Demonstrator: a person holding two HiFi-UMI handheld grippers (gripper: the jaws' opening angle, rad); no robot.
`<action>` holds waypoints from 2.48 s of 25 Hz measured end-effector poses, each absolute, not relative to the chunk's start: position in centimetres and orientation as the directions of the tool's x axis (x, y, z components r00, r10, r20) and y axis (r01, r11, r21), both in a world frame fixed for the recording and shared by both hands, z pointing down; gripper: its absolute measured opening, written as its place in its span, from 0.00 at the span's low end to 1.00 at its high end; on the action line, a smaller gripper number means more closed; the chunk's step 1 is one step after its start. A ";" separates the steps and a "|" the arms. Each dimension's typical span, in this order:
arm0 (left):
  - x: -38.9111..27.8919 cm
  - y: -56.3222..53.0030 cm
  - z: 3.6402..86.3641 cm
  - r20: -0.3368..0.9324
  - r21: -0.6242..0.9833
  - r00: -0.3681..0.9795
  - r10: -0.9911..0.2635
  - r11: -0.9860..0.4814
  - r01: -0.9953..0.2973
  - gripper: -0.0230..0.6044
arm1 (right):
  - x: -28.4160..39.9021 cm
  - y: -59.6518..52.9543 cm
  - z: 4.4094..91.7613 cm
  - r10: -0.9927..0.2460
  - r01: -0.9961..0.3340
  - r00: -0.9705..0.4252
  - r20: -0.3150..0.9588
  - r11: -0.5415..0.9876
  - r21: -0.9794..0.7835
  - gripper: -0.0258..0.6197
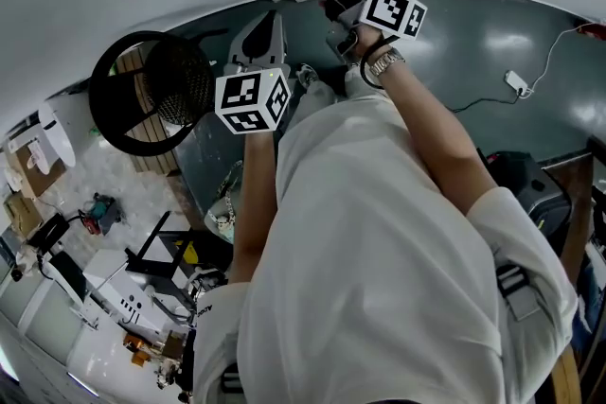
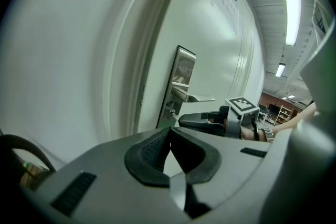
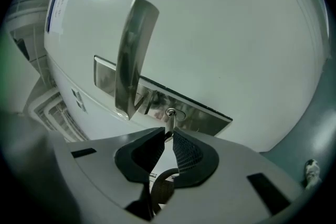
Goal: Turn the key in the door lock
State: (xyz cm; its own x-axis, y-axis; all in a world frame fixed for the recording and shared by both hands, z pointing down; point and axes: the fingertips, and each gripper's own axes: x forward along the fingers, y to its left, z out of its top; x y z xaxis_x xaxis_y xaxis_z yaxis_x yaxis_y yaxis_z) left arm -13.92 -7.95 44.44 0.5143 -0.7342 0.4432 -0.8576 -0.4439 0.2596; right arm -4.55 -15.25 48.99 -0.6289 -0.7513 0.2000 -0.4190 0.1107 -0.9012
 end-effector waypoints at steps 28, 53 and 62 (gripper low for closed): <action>-17.1 -10.4 44.7 0.376 0.317 0.663 -0.648 -0.582 -0.749 0.05 | -4.8 -14.5 48.7 -0.823 -0.839 -0.393 0.411 0.138 -0.527 0.15; -19.5 -6.5 43.4 0.383 0.273 0.447 -0.809 -0.363 -0.891 0.05 | -9.9 -9.4 45.6 -0.689 -0.791 -0.610 0.391 0.502 -0.350 0.04; -20.1 -2.7 42.5 0.378 0.245 0.202 -0.903 -0.113 -0.963 0.05 | -13.5 -7.4 41.0 -0.506 -0.577 -0.815 0.284 0.753 -0.316 0.04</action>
State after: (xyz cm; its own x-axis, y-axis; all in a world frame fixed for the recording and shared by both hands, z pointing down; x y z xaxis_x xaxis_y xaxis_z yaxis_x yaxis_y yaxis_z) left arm -20.14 -2.72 42.55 0.2022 -0.9033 0.3783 -0.9630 -0.1131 0.2446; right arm -13.49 -7.41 40.96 -0.8147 -0.5057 0.2837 -0.5774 0.7527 -0.3164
